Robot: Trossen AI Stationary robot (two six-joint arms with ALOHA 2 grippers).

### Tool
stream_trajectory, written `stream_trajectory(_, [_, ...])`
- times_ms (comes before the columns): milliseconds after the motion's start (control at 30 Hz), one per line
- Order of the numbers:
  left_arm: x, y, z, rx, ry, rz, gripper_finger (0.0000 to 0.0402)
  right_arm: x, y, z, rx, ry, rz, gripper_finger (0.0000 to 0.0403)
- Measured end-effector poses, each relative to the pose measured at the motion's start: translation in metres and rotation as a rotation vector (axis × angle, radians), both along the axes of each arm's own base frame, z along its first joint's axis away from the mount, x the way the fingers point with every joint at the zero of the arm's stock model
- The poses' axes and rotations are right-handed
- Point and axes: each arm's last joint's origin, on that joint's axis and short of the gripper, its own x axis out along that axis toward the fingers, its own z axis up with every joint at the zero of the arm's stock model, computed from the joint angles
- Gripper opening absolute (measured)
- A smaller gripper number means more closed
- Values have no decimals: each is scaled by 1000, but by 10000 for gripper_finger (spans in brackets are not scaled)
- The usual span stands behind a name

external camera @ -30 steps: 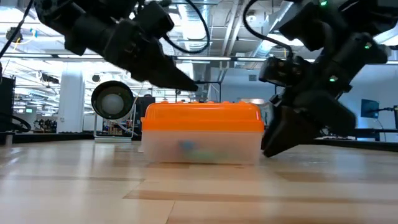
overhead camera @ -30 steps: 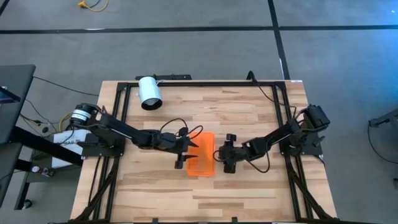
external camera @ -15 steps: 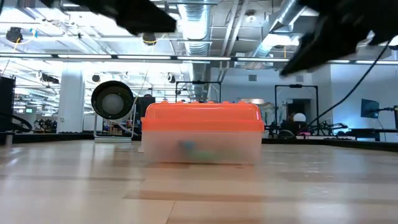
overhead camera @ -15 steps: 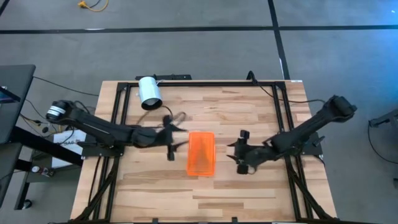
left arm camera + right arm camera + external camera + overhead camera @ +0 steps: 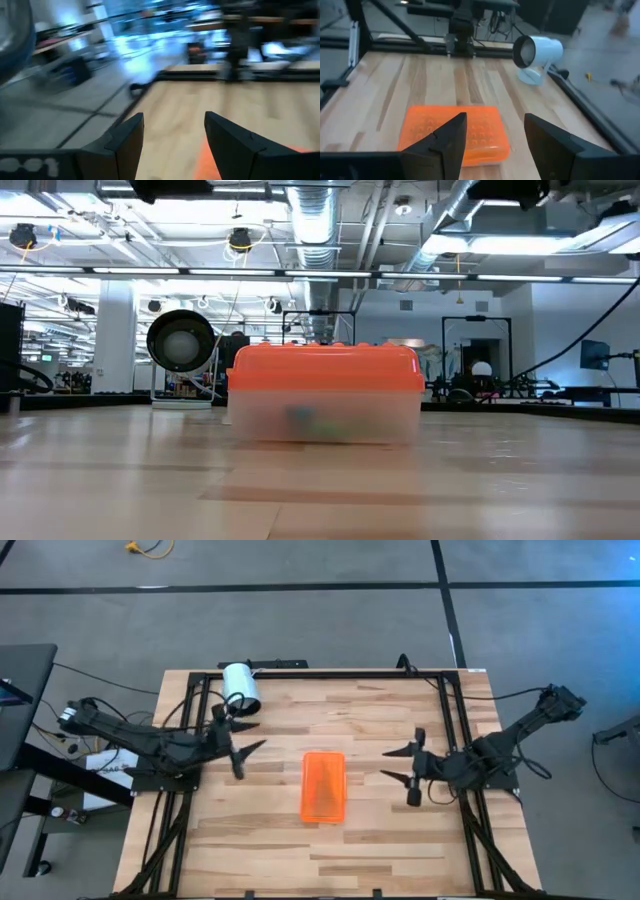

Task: Pick & place school supplies into a supply box
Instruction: Return to Home Position

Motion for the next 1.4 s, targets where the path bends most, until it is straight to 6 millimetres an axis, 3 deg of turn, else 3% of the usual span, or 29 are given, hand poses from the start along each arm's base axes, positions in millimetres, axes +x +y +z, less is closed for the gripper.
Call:
stream_trajectory(133, [-18, 1, 5, 29, 20, -160, 201, -5, 2, 5, -96, -12, 65, 193])
stream_trajectory(267, [-36, 7, 9, 62, 25, -200, 201, -8, -2, 10, -148, -21, 106, 193])
stream_trajectory(467, [-56, 14, 10, 128, -94, -357, 201, -11, -17, 20, -129, -47, 393, 193])
stream_trajectory(667, [-82, 26, -8, 119, -200, -364, 201, -8, -38, 23, -119, -61, 384, 193])
stream_trajectory(900, [-105, 31, -26, 56, -198, -395, 201, -6, -45, 23, -138, -60, 389, 193])
stream_trajectory(1067, [-116, 32, -33, 15, -178, -436, 201, -7, -49, 24, -149, -66, 373, 193])
stream_trajectory(1267, [-122, 24, -24, 184, -276, -763, 201, -14, -48, 39, -178, -206, 470, 193])
stream_trajectory(1400, [-116, 24, -21, 239, -348, -702, 201, -16, -49, 44, -205, -262, 530, 193])
